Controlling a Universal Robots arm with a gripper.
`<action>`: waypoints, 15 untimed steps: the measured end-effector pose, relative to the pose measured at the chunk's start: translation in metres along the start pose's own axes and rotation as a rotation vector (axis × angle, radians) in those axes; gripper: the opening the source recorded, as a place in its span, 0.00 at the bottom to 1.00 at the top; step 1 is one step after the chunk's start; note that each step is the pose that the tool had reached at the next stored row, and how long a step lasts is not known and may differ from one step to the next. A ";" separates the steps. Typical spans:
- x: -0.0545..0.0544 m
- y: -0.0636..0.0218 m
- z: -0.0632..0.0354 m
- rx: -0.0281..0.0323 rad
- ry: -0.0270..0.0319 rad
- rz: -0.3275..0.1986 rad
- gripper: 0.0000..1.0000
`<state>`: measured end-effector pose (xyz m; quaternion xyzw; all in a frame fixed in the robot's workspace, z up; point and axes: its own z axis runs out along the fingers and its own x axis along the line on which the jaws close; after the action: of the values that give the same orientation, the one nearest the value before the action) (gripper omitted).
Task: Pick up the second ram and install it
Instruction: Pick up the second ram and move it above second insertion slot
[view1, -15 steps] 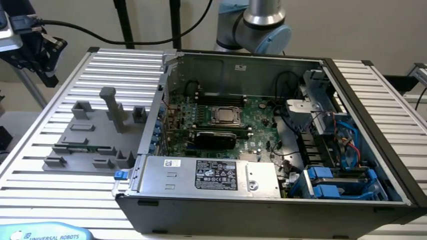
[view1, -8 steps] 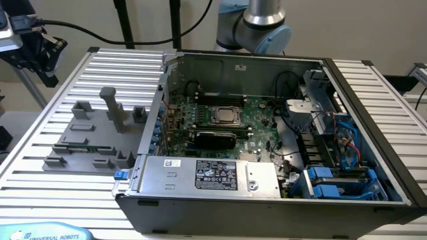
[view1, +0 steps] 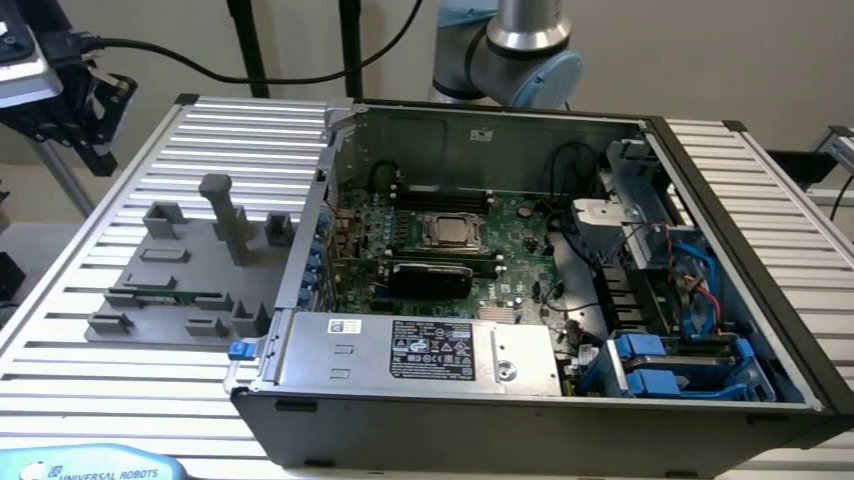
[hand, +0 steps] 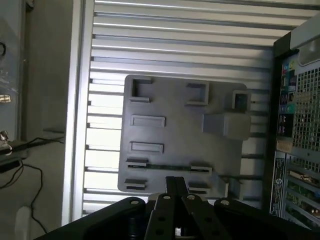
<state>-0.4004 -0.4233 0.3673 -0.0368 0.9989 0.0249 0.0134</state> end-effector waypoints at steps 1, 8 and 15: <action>0.000 0.0000 0.0007 -0.0005 0.0007 -0.018 0.11; 0.000 -0.0003 0.0059 -0.0041 0.0062 -0.146 0.11; 0.000 -0.0006 0.0117 -0.0078 0.0123 -0.273 0.11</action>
<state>-0.4004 -0.4233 0.3556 -0.1727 0.9846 0.0265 0.0104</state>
